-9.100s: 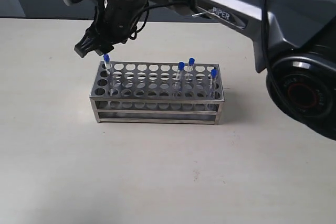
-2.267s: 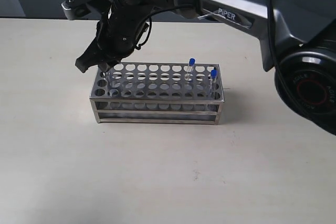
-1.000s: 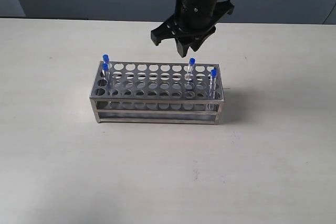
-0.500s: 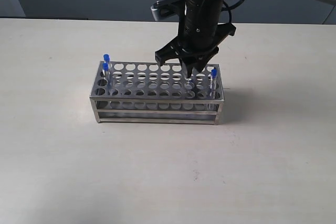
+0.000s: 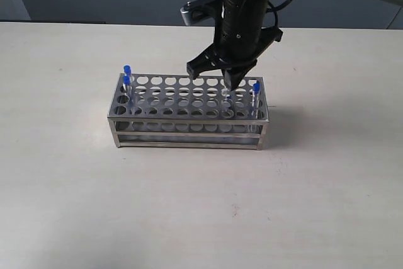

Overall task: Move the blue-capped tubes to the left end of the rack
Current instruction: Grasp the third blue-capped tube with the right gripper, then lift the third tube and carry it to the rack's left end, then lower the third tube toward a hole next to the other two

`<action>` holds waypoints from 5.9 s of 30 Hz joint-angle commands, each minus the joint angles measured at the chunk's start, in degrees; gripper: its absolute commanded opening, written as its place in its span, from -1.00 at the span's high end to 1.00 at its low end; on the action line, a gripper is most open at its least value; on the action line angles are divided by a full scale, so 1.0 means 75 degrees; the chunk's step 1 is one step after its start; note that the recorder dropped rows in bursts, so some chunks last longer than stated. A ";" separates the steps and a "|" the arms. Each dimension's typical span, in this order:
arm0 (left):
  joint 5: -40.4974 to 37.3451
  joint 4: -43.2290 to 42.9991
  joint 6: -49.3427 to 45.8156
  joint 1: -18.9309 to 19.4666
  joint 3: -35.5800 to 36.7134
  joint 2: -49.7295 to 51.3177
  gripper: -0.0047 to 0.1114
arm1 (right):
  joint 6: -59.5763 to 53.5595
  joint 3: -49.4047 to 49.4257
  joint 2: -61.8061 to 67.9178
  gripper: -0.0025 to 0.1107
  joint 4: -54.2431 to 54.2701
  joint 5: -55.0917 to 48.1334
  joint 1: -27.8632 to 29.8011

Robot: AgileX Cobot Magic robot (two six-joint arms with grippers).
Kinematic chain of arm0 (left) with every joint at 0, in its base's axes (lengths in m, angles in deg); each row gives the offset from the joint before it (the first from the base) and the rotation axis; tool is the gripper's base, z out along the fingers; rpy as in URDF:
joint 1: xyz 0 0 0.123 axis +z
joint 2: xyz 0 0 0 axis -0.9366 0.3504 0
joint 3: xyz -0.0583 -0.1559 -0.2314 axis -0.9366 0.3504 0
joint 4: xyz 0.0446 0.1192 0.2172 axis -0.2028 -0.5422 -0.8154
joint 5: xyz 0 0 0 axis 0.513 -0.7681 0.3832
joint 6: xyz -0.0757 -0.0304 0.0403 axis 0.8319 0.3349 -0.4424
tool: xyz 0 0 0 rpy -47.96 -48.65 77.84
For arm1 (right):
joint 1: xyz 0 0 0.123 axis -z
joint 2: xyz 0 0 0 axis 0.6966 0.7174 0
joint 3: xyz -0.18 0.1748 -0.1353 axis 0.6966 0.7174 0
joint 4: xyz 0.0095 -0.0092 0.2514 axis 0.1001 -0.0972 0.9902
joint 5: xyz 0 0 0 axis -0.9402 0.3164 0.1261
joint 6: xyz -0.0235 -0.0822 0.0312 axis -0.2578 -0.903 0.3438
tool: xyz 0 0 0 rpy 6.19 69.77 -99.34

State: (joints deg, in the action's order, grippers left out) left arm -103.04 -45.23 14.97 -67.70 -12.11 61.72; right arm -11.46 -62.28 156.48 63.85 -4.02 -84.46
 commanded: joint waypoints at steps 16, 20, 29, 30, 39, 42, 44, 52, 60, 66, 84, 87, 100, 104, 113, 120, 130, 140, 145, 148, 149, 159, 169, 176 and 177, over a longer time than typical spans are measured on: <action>0.0052 -0.0016 -0.0005 -0.0048 -0.0041 0.0043 0.90 | -0.0010 0.0016 -0.0722 0.89 -0.0171 0.0398 0.0042; 0.0052 -0.0016 -0.0005 -0.0048 -0.0041 0.0043 0.90 | -0.0010 0.0016 -0.0535 0.55 -0.0003 0.0384 0.0042; 0.0052 -0.0016 -0.0005 -0.0048 -0.0041 0.0043 0.90 | -0.0010 0.0016 -0.0098 0.19 -0.0426 0.0488 0.0042; 0.0052 -0.0016 -0.0005 -0.0048 -0.0041 0.0043 0.90 | -0.0010 0.0016 -0.0078 0.20 -0.0426 0.0550 0.0042; 0.0052 -0.0016 -0.0005 -0.0048 -0.0041 0.0043 0.90 | -0.0010 0.0016 0.0066 0.98 -0.0569 0.0745 0.0042; 0.0052 -0.0016 -0.0005 -0.0048 -0.0041 0.0043 0.90 | -0.0010 0.0016 0.0066 0.95 -0.0726 0.0624 0.0042; 0.0052 -0.0016 -0.0005 -0.0048 -0.0041 0.0043 0.90 | -0.0010 0.0016 0.0006 0.95 -0.0741 0.0447 0.0042; 0.0052 -0.0016 -0.0005 -0.0048 -0.0041 0.0043 0.90 | -0.0010 0.0016 -0.0666 0.95 -0.0707 0.0326 0.0028; 0.0052 -0.0016 -0.0005 -0.0048 -0.0041 0.0043 0.90 | -0.0010 0.0016 -0.1355 0.95 -0.0678 0.0249 0.0028; 0.0052 -0.0016 -0.0005 -0.0048 -0.0041 0.0043 0.90 | -0.0065 0.0016 -0.1717 0.95 -0.0164 0.0212 -0.0004; 0.0052 -0.0016 -0.0005 -0.0048 -0.0041 0.0043 0.90 | -0.1746 -0.0036 -0.1776 0.96 -0.0339 0.1239 -0.1797; 0.0052 -0.0016 -0.0005 -0.0048 -0.0041 0.0043 0.90 | -0.1746 -0.0442 -0.1477 0.97 -0.0339 0.1001 -0.1797; 0.0052 -0.0016 -0.0005 -0.0048 -0.0041 0.0043 0.90 | -0.2204 -0.2911 0.0553 0.97 0.0332 0.0044 -0.1797; 0.0052 -0.0016 -0.0005 -0.0048 -0.0041 0.0043 0.90 | -0.2205 -0.2908 0.0687 0.97 0.0334 0.0044 -0.1797; 0.0052 -0.0016 -0.0005 -0.0048 -0.0041 0.0043 0.90 | -0.2123 -0.3180 0.0612 0.97 0.1039 0.0044 -0.1813; 0.0052 -0.0016 -0.0005 -0.0048 -0.0041 0.0043 0.90 | -0.1602 -0.3180 0.0612 0.97 0.0485 0.0044 -0.1947; 0.0052 -0.0016 -0.0005 -0.0048 -0.0041 0.0043 0.90 | -0.0986 -0.3180 0.0612 0.97 0.0485 0.0044 -0.1947; 0.0052 -0.0016 -0.0005 -0.0048 -0.0041 0.0043 0.90 | -0.0725 -0.3180 0.0471 0.97 0.0572 0.0044 -0.1965; 0.0052 -0.0016 -0.0005 -0.0048 -0.0041 0.0043 0.90 | -0.0547 -0.2813 0.0209 0.97 0.0525 0.0044 -0.1965; 0.0052 -0.0016 -0.0005 -0.0048 -0.0041 0.0043 0.90 | -0.0513 -0.2311 -0.0005 0.97 0.0525 0.0044 -0.1965; 0.0052 -0.0016 -0.0005 -0.0048 -0.0041 0.0043 0.90 | -0.0529 -0.2164 -0.0023 0.97 0.0482 0.0044 -0.1965; 0.0052 -0.0016 -0.0005 -0.0048 -0.0041 0.0043 0.90 | -0.0885 -0.2108 0.0024 0.97 0.0529 0.0044 -0.1951; 0.0052 -0.0016 -0.0005 -0.0048 -0.0041 0.0043 0.90 | -0.1065 -0.2124 0.0556 0.97 0.0571 0.0044 -0.1951; 0.0052 -0.0016 -0.0005 -0.0048 -0.0041 0.0043 0.90 | -0.1142 -0.2210 0.0561 0.97 0.0571 0.0044 -0.1951; 0.0052 -0.0016 -0.0005 -0.0048 -0.0041 0.0043 0.90 | -0.1184 -0.2235 0.0561 0.97 0.0571 0.0044 -0.1951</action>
State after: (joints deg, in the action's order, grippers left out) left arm -103.04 -45.23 14.97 -67.70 -12.11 61.72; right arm -19.35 -78.41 161.04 68.20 -3.45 -99.03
